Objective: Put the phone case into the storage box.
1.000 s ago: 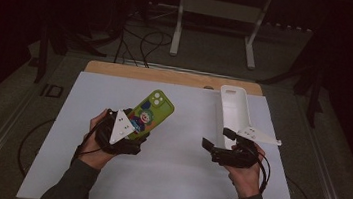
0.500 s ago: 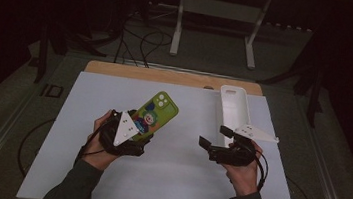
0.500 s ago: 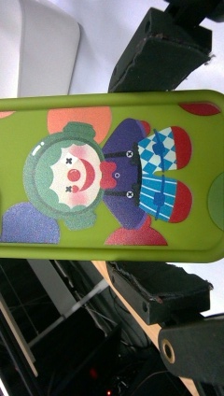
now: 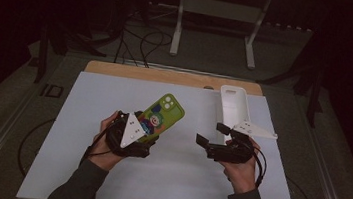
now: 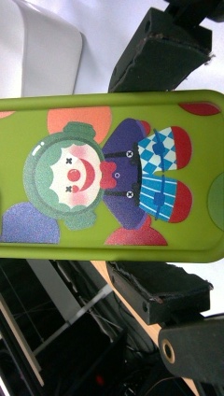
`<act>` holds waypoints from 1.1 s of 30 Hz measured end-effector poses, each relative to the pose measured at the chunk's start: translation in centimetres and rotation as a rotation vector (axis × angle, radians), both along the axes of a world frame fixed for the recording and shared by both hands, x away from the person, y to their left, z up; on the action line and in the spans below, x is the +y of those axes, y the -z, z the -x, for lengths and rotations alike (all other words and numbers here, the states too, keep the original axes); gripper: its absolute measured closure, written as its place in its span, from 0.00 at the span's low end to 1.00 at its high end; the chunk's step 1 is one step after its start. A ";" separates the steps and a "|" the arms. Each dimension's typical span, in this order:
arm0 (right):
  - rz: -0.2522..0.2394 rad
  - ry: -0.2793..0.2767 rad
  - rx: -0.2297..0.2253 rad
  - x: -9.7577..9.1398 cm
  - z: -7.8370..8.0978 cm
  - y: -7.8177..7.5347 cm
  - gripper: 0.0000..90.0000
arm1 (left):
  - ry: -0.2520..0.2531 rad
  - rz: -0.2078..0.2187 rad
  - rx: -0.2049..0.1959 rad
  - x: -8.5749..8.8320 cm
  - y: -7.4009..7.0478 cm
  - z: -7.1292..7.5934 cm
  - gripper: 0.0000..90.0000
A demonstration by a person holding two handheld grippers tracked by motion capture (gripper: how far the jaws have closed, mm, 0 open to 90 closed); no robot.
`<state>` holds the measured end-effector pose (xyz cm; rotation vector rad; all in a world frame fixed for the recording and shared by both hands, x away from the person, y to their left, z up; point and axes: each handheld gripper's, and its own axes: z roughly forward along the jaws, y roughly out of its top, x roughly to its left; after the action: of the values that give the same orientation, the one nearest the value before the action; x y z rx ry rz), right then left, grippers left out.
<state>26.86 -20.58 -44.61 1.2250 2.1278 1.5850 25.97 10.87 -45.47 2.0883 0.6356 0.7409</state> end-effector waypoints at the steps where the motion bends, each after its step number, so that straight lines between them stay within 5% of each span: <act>1: 0.000 0.000 0.000 0.0 0.0 0.0 0.10 | 0.000 0.000 0.000 0.0 0.0 0.0 0.18; 33: -0.072 -0.073 0.011 1.7 -0.8 -1.1 0.17 | 0.056 -0.019 -0.015 -2.4 0.2 0.3 0.18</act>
<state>27.62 -18.93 -43.51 1.1928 2.1628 1.7031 25.66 8.46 -45.69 2.1072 0.5621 0.7330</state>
